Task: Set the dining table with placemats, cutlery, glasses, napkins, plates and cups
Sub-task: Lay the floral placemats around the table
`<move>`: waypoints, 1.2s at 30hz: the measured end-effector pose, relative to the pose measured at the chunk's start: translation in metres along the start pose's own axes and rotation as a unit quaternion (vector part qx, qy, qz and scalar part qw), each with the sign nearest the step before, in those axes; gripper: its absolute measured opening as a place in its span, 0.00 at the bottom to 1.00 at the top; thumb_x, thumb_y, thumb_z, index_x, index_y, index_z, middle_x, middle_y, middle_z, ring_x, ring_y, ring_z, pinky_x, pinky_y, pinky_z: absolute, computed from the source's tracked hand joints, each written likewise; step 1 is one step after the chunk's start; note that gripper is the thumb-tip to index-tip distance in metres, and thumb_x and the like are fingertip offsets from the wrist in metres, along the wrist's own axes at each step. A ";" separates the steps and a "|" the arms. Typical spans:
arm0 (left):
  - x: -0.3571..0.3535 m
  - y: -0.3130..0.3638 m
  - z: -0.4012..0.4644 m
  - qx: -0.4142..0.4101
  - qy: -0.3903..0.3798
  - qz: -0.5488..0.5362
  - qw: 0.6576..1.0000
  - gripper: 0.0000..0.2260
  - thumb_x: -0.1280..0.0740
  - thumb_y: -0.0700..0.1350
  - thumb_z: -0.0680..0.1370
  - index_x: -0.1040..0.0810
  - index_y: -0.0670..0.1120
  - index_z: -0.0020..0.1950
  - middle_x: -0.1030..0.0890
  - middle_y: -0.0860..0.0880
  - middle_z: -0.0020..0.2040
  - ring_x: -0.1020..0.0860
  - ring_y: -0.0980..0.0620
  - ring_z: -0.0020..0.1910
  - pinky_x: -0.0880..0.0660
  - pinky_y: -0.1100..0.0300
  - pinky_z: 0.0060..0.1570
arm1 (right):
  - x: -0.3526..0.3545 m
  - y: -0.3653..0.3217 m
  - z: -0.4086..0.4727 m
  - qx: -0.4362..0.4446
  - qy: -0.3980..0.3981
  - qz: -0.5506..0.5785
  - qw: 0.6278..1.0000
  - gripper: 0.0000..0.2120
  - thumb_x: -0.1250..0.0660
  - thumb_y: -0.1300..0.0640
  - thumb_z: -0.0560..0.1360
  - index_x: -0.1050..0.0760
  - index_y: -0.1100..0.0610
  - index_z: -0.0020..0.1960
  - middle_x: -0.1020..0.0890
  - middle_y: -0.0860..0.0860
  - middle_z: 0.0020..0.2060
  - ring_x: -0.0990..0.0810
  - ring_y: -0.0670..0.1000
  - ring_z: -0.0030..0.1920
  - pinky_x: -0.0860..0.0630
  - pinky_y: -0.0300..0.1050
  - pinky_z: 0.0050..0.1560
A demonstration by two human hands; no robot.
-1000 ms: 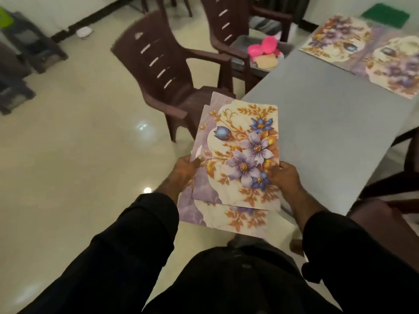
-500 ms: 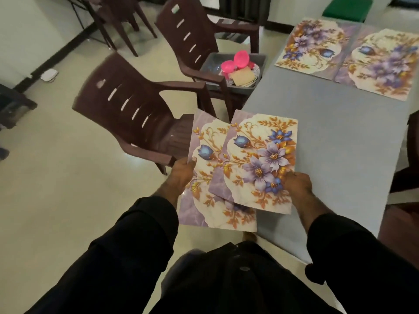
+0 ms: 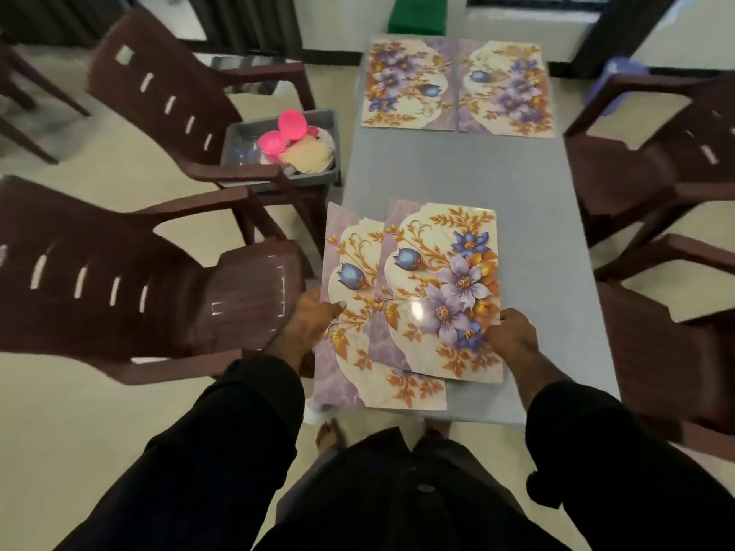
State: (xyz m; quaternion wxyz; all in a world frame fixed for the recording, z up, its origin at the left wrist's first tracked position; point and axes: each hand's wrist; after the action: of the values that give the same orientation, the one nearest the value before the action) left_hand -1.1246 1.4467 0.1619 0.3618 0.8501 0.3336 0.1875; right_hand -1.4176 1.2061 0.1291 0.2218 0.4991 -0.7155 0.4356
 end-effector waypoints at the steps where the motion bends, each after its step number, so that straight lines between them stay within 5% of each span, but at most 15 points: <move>1: -0.011 0.004 0.000 0.000 -0.007 0.009 1.000 0.08 0.26 0.36 0.81 0.16 0.46 0.57 0.11 0.48 0.49 0.12 0.48 0.46 0.14 0.52 0.43 | 0.009 0.008 0.000 -0.002 0.011 0.000 1.000 0.16 0.27 0.58 0.74 0.20 0.58 0.61 0.17 0.60 0.61 0.19 0.64 0.60 0.23 0.49 0.59; 9: -0.119 0.012 -0.007 -0.021 -0.047 0.062 0.997 0.08 0.25 0.41 0.81 0.17 0.53 0.55 0.11 0.53 0.48 0.11 0.47 0.49 0.14 0.46 0.52 | 0.088 0.081 0.027 -0.007 0.015 0.000 1.000 0.18 0.26 0.52 0.76 0.21 0.56 0.63 0.17 0.59 0.59 0.19 0.62 0.58 0.24 0.49 0.61; 16: -0.199 0.021 -0.035 -0.034 -0.018 0.107 0.994 0.06 0.26 0.43 0.82 0.19 0.54 0.54 0.14 0.62 0.38 0.13 0.59 0.36 0.19 0.64 0.32 | 0.134 0.140 0.058 0.045 -0.026 0.027 0.998 0.19 0.25 0.56 0.77 0.23 0.56 0.66 0.20 0.55 0.56 0.21 0.58 0.56 0.29 0.45 0.57; 20: -0.206 0.034 -0.042 -0.035 0.034 0.133 0.990 0.13 0.26 0.40 0.82 0.18 0.47 0.66 0.13 0.50 0.54 0.15 0.54 0.45 0.20 0.62 0.36 | 0.146 0.151 0.069 0.095 -0.054 0.077 0.991 0.22 0.26 0.50 0.72 0.23 0.52 0.64 0.20 0.52 0.54 0.19 0.58 0.59 0.26 0.46 0.61; 24: -0.191 0.055 -0.048 -0.052 0.070 0.192 0.978 0.17 0.26 0.39 0.81 0.18 0.44 0.70 0.14 0.45 0.61 0.16 0.48 0.51 0.19 0.57 0.48 | 0.144 0.155 0.079 0.108 -0.066 0.019 0.992 0.13 0.26 0.54 0.77 0.25 0.52 0.58 0.19 0.56 0.56 0.19 0.63 0.60 0.22 0.56 0.64; 26: -0.184 0.076 -0.055 -0.083 0.084 0.269 0.956 0.18 0.25 0.40 0.80 0.18 0.44 0.70 0.14 0.44 0.62 0.16 0.43 0.57 0.20 0.54 0.56 | 0.143 0.146 0.076 0.083 -0.015 -0.112 0.990 0.20 0.28 0.52 0.75 0.27 0.55 0.64 0.22 0.60 0.60 0.21 0.64 0.60 0.21 0.58 0.62; 28: -0.179 0.099 -0.061 -0.128 0.107 0.408 0.898 0.18 0.24 0.43 0.79 0.17 0.46 0.69 0.14 0.43 0.62 0.17 0.41 0.60 0.21 0.52 0.59 | 0.141 0.130 0.069 0.108 0.014 -0.188 0.976 0.27 0.29 0.48 0.74 0.30 0.53 0.70 0.25 0.61 0.64 0.23 0.65 0.62 0.23 0.58 0.61; 32: -0.181 0.148 -0.080 -0.173 0.167 0.580 0.779 0.16 0.31 0.45 0.80 0.17 0.52 0.67 0.15 0.44 0.60 0.17 0.41 0.59 0.21 0.49 0.56 | 0.141 0.064 0.051 0.240 -0.060 -0.110 0.963 0.32 0.29 0.45 0.76 0.35 0.48 0.77 0.28 0.58 0.69 0.23 0.63 0.66 0.23 0.57 0.65; 36: -0.182 0.180 -0.098 -0.183 0.162 0.623 0.743 0.14 0.32 0.43 0.79 0.17 0.53 0.63 0.16 0.48 0.56 0.20 0.46 0.54 0.23 0.50 0.52 | 0.153 -0.028 0.016 0.393 -0.035 -0.047 0.918 0.39 0.24 0.54 0.72 0.37 0.53 0.79 0.27 0.61 0.66 0.23 0.67 0.62 0.21 0.57 0.58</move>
State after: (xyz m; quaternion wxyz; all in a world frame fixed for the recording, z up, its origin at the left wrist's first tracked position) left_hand -1.2302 1.2738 0.3465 0.2533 0.7426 -0.2575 0.5639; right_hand -1.4518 1.1096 0.2473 0.0032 0.5940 -0.4701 0.6528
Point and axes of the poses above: each hand's wrist, its own z-axis towards the middle knuckle, its own x-axis out of the back of the hand, y = z × x
